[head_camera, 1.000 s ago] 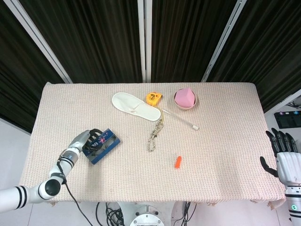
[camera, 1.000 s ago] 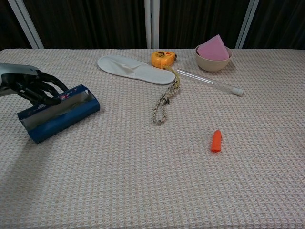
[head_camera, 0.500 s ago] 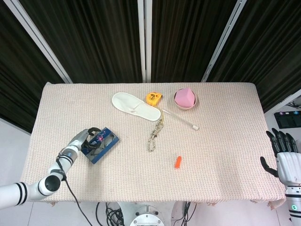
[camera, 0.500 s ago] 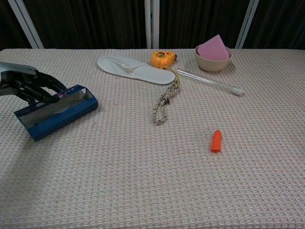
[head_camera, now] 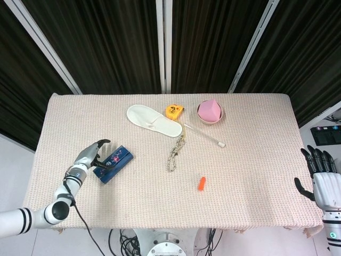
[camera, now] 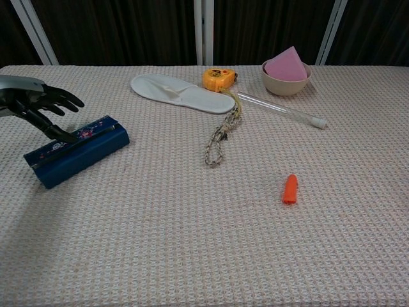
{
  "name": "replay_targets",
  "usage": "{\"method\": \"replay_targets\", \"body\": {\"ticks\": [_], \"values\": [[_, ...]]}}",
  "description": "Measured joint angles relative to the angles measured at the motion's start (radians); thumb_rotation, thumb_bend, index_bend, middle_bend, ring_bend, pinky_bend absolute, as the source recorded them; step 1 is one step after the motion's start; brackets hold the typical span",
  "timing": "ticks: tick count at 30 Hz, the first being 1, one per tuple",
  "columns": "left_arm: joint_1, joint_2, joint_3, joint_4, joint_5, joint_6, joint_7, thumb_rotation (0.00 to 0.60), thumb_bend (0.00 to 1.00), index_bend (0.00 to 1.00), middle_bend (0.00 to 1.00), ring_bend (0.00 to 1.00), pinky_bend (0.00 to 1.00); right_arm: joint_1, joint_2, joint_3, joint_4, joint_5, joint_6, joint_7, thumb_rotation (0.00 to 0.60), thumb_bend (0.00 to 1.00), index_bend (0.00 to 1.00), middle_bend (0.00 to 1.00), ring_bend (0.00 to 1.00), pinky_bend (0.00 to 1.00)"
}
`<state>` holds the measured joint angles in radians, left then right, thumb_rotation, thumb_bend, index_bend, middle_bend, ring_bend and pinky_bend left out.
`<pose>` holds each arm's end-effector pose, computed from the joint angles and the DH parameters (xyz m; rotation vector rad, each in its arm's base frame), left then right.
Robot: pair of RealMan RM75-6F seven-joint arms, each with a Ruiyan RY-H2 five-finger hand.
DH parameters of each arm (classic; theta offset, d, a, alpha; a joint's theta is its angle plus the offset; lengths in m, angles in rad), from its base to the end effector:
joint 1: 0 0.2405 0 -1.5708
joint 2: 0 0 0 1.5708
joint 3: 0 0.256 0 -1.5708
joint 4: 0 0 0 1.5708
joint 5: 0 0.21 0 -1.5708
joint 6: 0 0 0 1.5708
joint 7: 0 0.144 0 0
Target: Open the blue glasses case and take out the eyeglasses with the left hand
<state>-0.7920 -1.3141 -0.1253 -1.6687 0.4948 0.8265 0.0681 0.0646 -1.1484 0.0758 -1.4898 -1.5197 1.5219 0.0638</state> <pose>-0.2076 0.3375 0.0250 -1.3946 -1.7197 -0.7537 -0.3289 -0.1812 0.1694 1.3549 -0.8383 0.9207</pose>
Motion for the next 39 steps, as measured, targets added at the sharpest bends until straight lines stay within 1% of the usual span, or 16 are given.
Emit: {"method": "replay_targets", "body": {"ticks": [5,9,16,22,31,34,39], "values": [[0.021,-0.032,0.009,-0.014,0.108,0.105,0.039,0.600,0.12,0.12,0.03,0.00,0.17,0.001,-0.001,0.000,-0.001,0.000,-0.001,-0.002,0.600,0.31,0.00,0.00,0.00,0.00],[0.035,-0.071,0.021,-0.007,0.162,0.151,0.086,0.600,0.12,0.12,0.03,0.00,0.14,-0.001,-0.002,0.001,0.001,0.001,0.001,0.003,0.600,0.31,0.00,0.00,0.00,0.00],[0.050,-0.113,0.023,0.036,0.171,0.161,0.128,0.600,0.16,0.12,0.03,0.00,0.14,-0.001,-0.002,0.001,0.010,0.004,0.000,0.014,0.600,0.31,0.00,0.00,0.00,0.00],[0.055,-0.116,0.012,0.049,0.169,0.151,0.146,0.600,0.22,0.12,0.03,0.00,0.14,0.000,-0.003,0.002,0.012,0.006,-0.003,0.015,0.600,0.31,0.00,0.00,0.00,0.00],[0.065,-0.126,0.016,0.076,0.192,0.153,0.182,0.600,0.26,0.12,0.03,0.00,0.13,0.001,-0.001,0.001,0.008,0.006,-0.005,0.012,0.600,0.31,0.00,0.00,0.00,0.00],[0.069,-0.135,0.013,0.092,0.209,0.176,0.195,0.600,0.31,0.12,0.03,0.00,0.13,0.001,-0.002,0.001,0.007,0.006,-0.005,0.010,0.600,0.31,0.00,0.00,0.00,0.00],[0.076,-0.172,0.018,0.159,0.249,0.250,0.252,0.600,0.35,0.12,0.03,0.00,0.12,0.001,-0.001,0.001,0.006,0.006,-0.006,0.011,0.600,0.31,0.00,0.00,0.00,0.00]]}}
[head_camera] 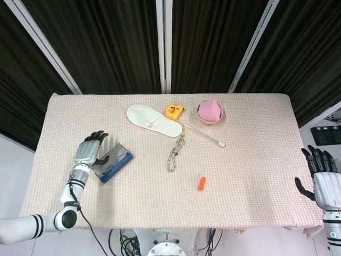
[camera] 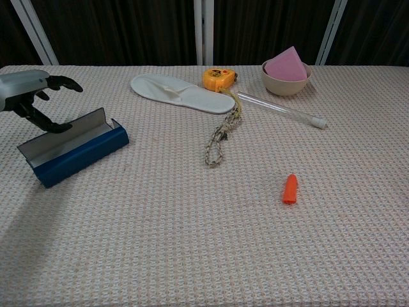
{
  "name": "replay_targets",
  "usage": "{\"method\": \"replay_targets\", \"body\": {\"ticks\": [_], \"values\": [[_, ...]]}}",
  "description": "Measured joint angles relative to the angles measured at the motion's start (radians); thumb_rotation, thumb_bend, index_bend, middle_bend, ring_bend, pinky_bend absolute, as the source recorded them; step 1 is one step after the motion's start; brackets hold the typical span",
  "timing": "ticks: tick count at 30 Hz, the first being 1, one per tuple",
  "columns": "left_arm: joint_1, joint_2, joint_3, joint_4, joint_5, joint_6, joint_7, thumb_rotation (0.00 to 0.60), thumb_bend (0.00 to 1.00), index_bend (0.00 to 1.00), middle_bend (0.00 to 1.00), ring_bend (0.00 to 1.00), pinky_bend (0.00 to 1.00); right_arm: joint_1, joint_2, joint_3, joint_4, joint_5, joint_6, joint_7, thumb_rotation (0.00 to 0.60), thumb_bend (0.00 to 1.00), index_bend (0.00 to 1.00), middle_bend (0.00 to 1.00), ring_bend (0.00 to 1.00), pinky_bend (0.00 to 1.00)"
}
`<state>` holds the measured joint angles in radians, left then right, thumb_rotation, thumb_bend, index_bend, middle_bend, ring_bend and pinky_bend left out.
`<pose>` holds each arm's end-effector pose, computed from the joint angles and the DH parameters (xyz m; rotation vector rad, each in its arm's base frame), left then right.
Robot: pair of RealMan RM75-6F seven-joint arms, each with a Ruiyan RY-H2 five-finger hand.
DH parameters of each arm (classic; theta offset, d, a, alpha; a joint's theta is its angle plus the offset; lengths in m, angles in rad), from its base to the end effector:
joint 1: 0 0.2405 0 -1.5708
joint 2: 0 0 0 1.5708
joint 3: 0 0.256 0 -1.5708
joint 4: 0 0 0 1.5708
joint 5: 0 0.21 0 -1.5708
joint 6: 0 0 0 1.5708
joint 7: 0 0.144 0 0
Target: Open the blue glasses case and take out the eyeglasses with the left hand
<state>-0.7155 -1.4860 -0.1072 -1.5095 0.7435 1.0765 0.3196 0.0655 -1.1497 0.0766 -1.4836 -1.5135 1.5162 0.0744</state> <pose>-0.2170 0.3402 0.0111 -1.5285 -1.2223 -0.7502 -0.3309 -0.1817 0.1694 1.3499 -0.8480 0.9199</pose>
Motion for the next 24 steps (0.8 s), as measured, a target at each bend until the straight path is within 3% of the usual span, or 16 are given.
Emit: {"method": "replay_targets", "body": {"ticks": [8,12,15,18,24], "values": [[0.025,-0.079,-0.016,0.133,0.114,0.165,0.053,0.600,0.42,0.12,0.04,0.00,0.12,-0.001,0.001,-0.001,0.001,-0.001,0.000,0.008,0.600,0.31,0.00,0.00,0.00,0.00],[0.036,-0.079,-0.031,0.149,0.179,0.175,0.002,0.600,0.41,0.10,0.06,0.00,0.13,-0.001,0.000,-0.001,0.004,-0.001,0.000,0.011,0.600,0.31,0.00,0.00,0.00,0.00],[0.044,-0.052,-0.032,0.127,0.223,0.146,-0.097,0.600,0.33,0.10,0.11,0.06,0.15,0.000,0.000,-0.001,0.004,-0.001,-0.001,0.011,0.600,0.31,0.00,0.00,0.00,0.00],[0.047,-0.010,-0.015,0.101,0.335,0.104,-0.241,0.600,0.26,0.10,0.24,0.09,0.16,0.001,-0.001,-0.001,0.004,-0.001,-0.002,0.010,0.600,0.31,0.00,0.00,0.00,0.00],[0.034,0.092,0.083,0.065,0.686,0.023,-0.515,0.600,0.24,0.10,0.30,0.06,0.16,-0.001,-0.003,0.000,0.005,-0.001,0.002,0.012,0.600,0.31,0.00,0.00,0.00,0.00]]}}
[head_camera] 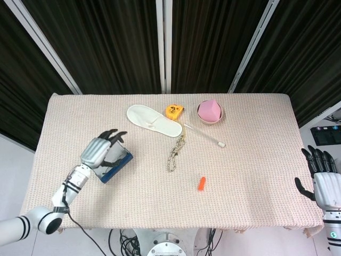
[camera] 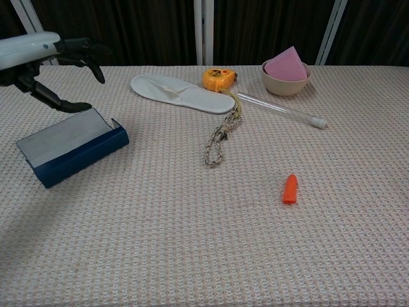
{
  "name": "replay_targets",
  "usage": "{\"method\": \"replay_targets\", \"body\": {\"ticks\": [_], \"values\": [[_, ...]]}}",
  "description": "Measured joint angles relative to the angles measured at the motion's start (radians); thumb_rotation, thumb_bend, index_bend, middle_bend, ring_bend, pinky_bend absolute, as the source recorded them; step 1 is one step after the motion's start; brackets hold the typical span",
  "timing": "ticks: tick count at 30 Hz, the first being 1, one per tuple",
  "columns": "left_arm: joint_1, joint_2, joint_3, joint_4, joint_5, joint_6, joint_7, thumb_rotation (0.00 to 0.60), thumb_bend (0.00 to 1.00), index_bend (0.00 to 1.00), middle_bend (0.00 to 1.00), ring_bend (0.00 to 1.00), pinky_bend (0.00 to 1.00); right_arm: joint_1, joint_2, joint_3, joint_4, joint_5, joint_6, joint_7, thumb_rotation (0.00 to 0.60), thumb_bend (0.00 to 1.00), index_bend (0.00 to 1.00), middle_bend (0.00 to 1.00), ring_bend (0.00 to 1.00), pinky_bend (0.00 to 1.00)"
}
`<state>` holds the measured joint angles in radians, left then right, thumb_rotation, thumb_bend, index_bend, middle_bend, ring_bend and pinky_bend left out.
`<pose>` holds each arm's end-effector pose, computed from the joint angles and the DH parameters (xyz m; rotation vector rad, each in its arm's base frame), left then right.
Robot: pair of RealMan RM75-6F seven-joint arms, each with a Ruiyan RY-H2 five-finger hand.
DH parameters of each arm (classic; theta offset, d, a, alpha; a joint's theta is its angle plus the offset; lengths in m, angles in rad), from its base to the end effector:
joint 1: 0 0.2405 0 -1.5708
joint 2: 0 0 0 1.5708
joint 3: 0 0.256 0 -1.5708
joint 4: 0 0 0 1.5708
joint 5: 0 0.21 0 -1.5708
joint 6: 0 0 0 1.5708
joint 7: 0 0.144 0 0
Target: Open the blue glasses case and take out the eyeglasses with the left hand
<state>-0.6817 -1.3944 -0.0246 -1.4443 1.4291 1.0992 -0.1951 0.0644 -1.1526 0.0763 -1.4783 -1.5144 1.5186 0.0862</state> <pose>-0.1883 0.3249 0.0311 -1.8768 -1.0733 -1.1657 -0.3316 -0.1813 0.1692 1.3458 -0.8537 0.9280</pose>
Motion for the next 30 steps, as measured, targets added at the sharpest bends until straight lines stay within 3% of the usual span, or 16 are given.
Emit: {"method": "replay_targets", "body": {"ticks": [4,8,12,15,20,30], "values": [[-0.023,0.043,0.087,-0.012,0.218,-0.043,-0.009,0.600,0.29,0.07,0.31,0.04,0.15,-0.001,-0.001,-0.001,0.000,-0.002,0.002,-0.001,0.600,0.31,0.00,0.00,0.00,0.00],[-0.055,0.055,0.142,-0.026,0.294,-0.104,0.030,0.600,0.38,0.06,0.28,0.02,0.14,-0.003,-0.001,-0.002,-0.001,-0.004,0.004,0.003,0.600,0.31,0.00,0.00,0.00,0.00],[-0.061,0.035,0.126,-0.020,0.279,-0.114,0.070,0.600,0.38,0.13,0.08,0.00,0.14,-0.002,0.000,-0.002,0.002,0.001,0.000,0.008,0.600,0.31,0.00,0.00,0.00,0.00],[-0.055,0.020,0.112,-0.016,0.264,-0.102,0.090,0.600,0.38,0.23,0.01,0.00,0.13,-0.001,0.000,-0.001,0.005,0.004,-0.005,0.011,0.600,0.31,0.00,0.00,0.00,0.00],[-0.054,0.011,0.101,-0.004,0.234,-0.120,0.134,0.600,0.37,0.33,0.00,0.00,0.09,0.000,-0.004,0.002,0.012,0.007,-0.006,0.015,0.600,0.31,0.00,0.00,0.00,0.00],[-0.065,-0.021,0.060,0.048,0.101,-0.224,0.220,0.600,0.37,0.36,0.00,0.00,0.02,0.001,-0.004,0.002,0.013,0.008,-0.007,0.018,0.600,0.31,0.00,0.00,0.00,0.00]]}}
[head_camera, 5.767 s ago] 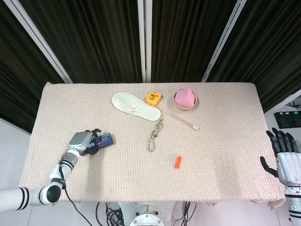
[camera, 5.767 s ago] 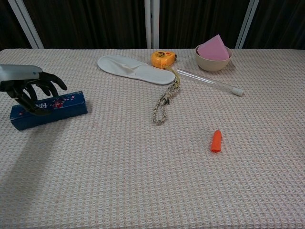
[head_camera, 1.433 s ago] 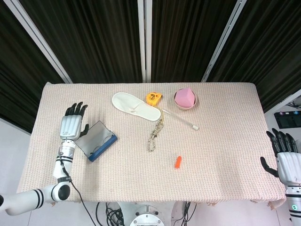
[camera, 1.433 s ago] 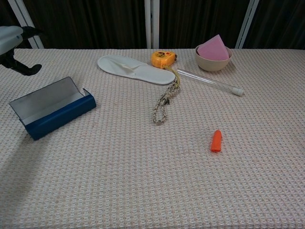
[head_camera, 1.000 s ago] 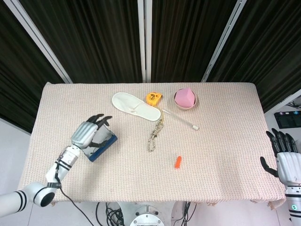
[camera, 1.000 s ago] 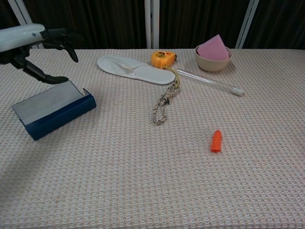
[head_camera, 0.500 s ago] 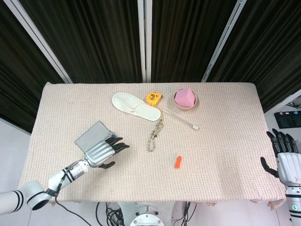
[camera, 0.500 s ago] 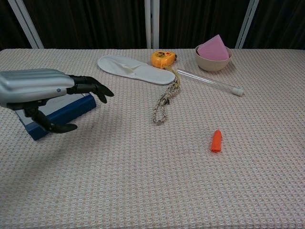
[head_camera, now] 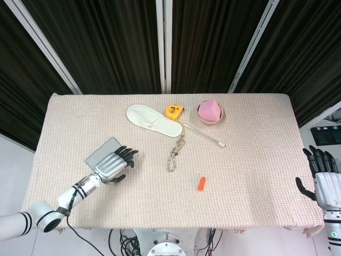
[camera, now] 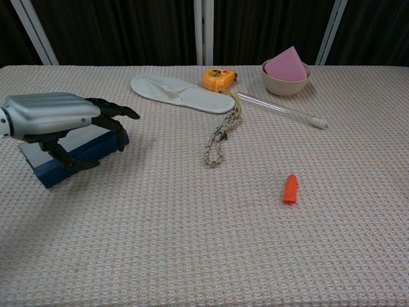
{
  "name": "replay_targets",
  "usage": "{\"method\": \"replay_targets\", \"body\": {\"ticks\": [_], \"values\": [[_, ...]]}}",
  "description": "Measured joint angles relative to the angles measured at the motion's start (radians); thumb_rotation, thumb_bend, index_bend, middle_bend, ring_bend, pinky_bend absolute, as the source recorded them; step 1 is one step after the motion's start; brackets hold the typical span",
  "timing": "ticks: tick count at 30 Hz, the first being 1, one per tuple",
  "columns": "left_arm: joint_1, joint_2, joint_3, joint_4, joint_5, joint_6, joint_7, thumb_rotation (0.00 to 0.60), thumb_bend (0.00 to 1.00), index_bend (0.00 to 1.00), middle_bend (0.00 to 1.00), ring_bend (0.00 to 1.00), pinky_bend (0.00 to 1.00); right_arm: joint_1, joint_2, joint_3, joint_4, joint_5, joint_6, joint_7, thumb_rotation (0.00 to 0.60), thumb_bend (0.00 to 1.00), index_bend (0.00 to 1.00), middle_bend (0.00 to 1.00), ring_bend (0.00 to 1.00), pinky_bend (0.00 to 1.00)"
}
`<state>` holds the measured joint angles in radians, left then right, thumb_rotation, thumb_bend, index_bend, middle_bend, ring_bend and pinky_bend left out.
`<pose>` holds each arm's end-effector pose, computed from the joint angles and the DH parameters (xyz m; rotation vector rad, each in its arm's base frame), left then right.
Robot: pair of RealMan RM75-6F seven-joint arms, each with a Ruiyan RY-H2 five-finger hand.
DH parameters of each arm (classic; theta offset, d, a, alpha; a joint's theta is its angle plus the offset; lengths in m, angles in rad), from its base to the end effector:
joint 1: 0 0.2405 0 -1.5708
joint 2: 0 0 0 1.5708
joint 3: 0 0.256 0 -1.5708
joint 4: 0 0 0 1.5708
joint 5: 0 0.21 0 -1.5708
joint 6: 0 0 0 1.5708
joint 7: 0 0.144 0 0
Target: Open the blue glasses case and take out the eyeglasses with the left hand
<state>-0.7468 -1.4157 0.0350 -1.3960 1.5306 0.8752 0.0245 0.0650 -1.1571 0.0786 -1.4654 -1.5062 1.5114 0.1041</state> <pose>-0.1931 0.3150 -0.0081 -2.2410 -0.7980 -0.8038 -0.3350 -0.1821 0.1692 1.3366 -0.8670 0.9290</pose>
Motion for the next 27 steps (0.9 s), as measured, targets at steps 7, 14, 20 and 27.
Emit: {"method": "replay_targets", "body": {"ticks": [7,14,20,27], "values": [[-0.006,-0.022,-0.032,0.016,-0.087,-0.048,0.035,0.600,0.37,0.35,0.00,0.00,0.01,0.002,0.001,0.001,0.000,0.004,-0.005,0.000,0.600,0.31,0.00,0.00,0.00,0.00],[-0.009,-0.029,-0.057,0.017,-0.168,-0.081,0.067,0.600,0.37,0.32,0.00,0.00,0.01,0.002,-0.002,0.001,0.006,0.006,-0.007,0.004,0.600,0.31,0.00,0.00,0.00,0.00],[-0.008,-0.032,-0.090,0.003,-0.278,-0.102,0.087,0.599,0.37,0.31,0.00,0.00,0.00,0.002,-0.006,0.002,0.010,0.008,-0.006,0.006,0.600,0.31,0.00,0.00,0.00,0.00],[-0.029,-0.017,-0.119,-0.042,-0.519,-0.139,0.197,0.468,0.36,0.28,0.00,0.00,0.00,0.004,-0.012,0.003,0.016,0.006,-0.008,0.006,0.600,0.31,0.00,0.00,0.00,0.00]]}}
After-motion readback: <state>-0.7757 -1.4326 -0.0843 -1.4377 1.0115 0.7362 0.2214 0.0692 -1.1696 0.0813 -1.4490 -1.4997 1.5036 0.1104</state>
